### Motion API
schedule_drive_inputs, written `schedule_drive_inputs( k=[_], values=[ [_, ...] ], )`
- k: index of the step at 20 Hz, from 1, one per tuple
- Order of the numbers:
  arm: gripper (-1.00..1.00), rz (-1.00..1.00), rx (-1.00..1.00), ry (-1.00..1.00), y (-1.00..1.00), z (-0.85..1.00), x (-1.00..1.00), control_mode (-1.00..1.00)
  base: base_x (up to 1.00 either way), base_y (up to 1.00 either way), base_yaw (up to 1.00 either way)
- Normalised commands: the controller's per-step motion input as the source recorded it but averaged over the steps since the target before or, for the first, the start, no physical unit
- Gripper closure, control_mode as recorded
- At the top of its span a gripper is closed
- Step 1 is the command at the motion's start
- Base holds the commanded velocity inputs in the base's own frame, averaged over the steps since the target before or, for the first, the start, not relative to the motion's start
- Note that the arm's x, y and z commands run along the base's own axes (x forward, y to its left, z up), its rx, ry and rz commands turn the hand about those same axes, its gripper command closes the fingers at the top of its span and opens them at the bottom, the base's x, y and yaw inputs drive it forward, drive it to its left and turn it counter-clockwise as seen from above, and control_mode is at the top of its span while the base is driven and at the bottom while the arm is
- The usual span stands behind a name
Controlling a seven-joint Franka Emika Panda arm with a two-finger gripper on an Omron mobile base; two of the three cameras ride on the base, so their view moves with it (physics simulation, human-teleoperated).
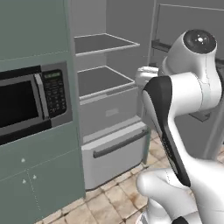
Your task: There is a bowl on the dining counter. Grab a lemon wedge from the fridge and place it in the bowl. Then get the liquor bottle and glass cup from the cabinet and place them next to the bowl.
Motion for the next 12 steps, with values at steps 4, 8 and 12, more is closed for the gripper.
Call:
schedule_drive_inputs(
  k=[4,8,12],
  values=[
    [1.00,0.00,0.00,0.00,0.00,0.00,0.00,1.00,-0.69,0.00,-0.81],
    [1.00,0.00,0.00,0.00,0.00,0.00,0.00,1.00,-0.51,0.00,-0.89],
    [1.00,0.00,0.00,0.00,0.00,0.00,0.00,1.00,-0.36,0.00,-0.94]
  ],
)
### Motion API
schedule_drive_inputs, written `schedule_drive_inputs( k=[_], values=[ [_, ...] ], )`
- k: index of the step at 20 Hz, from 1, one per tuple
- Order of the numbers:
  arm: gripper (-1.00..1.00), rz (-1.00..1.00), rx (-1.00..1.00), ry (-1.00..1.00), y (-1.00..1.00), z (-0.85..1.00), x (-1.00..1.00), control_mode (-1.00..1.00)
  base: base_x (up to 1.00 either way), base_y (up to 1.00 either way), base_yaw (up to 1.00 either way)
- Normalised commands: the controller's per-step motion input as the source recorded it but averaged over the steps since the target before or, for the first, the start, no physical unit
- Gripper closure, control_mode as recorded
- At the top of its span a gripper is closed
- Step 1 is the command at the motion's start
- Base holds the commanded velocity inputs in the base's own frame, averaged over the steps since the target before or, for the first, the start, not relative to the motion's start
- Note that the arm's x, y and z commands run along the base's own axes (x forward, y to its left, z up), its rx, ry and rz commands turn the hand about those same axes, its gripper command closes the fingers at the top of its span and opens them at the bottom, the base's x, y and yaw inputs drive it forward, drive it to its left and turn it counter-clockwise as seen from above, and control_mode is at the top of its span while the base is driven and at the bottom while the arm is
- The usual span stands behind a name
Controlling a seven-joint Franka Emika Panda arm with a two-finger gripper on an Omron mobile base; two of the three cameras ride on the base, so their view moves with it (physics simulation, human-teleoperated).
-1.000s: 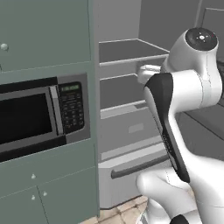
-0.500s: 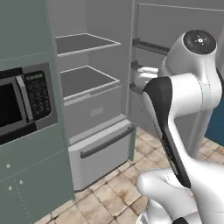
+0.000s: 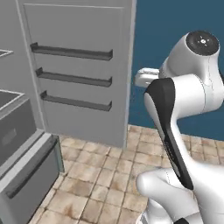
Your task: There is a bowl on the dining counter. Grab a lemon wedge from the fridge and place it in the bowl. Then get the liquor bottle and glass cup from the cabinet and place them next to the bowl.
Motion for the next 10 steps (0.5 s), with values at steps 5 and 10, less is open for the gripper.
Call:
schedule_drive_inputs(
  k=[5,10],
  values=[
    [1.00,0.00,0.00,0.00,0.00,0.00,0.00,1.00,-0.23,0.00,-0.97],
    [1.00,0.00,0.00,0.00,0.00,0.00,0.00,1.00,-0.16,0.00,-0.97]
  ],
)
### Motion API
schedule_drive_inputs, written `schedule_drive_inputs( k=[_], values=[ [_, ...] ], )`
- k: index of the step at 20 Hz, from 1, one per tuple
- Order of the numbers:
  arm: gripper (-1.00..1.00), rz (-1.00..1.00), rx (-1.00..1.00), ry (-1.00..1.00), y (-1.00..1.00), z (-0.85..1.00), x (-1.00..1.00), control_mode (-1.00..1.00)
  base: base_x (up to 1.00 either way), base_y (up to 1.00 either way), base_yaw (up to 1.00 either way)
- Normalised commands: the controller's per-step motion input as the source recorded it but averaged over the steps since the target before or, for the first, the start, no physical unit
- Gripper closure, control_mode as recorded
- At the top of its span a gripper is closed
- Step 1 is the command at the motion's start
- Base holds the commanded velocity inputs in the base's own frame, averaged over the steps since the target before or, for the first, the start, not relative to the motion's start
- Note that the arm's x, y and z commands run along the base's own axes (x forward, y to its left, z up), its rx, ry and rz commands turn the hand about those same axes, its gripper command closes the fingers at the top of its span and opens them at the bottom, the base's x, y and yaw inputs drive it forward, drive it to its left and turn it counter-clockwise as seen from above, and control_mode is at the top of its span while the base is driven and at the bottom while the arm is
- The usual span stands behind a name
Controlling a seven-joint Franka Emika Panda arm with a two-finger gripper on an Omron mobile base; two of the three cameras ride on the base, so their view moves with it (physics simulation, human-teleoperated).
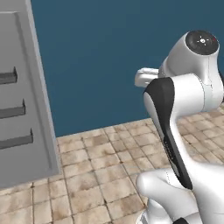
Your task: There is a bowl on the dining counter. Grab a lemon wedge from the fridge and place it in the bowl. Then get the liquor bottle and glass cup from the cabinet and place them next to the bowl.
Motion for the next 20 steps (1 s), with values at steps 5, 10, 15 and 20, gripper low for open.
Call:
schedule_drive_inputs(
  k=[5,10,15,20],
  values=[
    [1.00,0.00,0.00,0.00,0.00,0.00,0.00,1.00,-0.10,0.00,-0.96],
    [1.00,0.00,0.00,0.00,0.00,0.00,0.00,1.00,-0.08,0.00,-0.95],
    [1.00,0.00,0.00,0.00,0.00,0.00,0.00,1.00,-0.03,0.00,-0.95],
    [1.00,0.00,0.00,0.00,0.00,0.00,0.00,1.00,-0.01,0.00,-0.93]
  ],
)
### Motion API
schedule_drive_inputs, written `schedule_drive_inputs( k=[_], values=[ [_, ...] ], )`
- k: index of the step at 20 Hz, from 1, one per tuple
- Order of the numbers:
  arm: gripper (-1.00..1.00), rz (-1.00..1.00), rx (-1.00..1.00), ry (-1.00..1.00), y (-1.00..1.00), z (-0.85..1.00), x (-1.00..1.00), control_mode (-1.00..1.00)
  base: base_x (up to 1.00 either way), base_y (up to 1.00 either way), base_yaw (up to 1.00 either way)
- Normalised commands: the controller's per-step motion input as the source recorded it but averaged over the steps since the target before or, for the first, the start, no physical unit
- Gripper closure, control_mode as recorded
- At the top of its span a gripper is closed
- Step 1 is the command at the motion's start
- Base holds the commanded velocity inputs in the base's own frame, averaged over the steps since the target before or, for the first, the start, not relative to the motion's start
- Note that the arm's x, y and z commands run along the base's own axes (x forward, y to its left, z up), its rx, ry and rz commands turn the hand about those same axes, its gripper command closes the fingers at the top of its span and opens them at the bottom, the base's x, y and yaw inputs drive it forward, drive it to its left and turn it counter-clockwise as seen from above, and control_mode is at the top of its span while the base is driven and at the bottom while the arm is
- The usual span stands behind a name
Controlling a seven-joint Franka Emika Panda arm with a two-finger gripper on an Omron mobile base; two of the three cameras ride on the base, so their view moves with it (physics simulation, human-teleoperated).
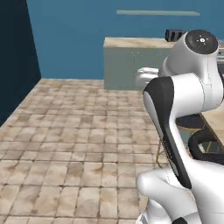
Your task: There is a bowl on the dining counter. Grab a lemon wedge from the fridge and place it in the bowl. Then get the liquor bottle and glass cup from the cabinet and place them next to the bowl.
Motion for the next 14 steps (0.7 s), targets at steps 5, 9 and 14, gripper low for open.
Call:
schedule_drive_inputs(
  k=[5,9,14],
  values=[
    [1.00,0.00,0.00,0.00,0.00,0.00,0.00,1.00,0.00,0.00,-0.92],
    [1.00,0.00,0.00,0.00,0.00,0.00,0.00,1.00,0.00,0.00,-0.89],
    [1.00,0.00,0.00,0.00,0.00,0.00,0.00,1.00,0.11,0.25,-0.72]
  ],
)
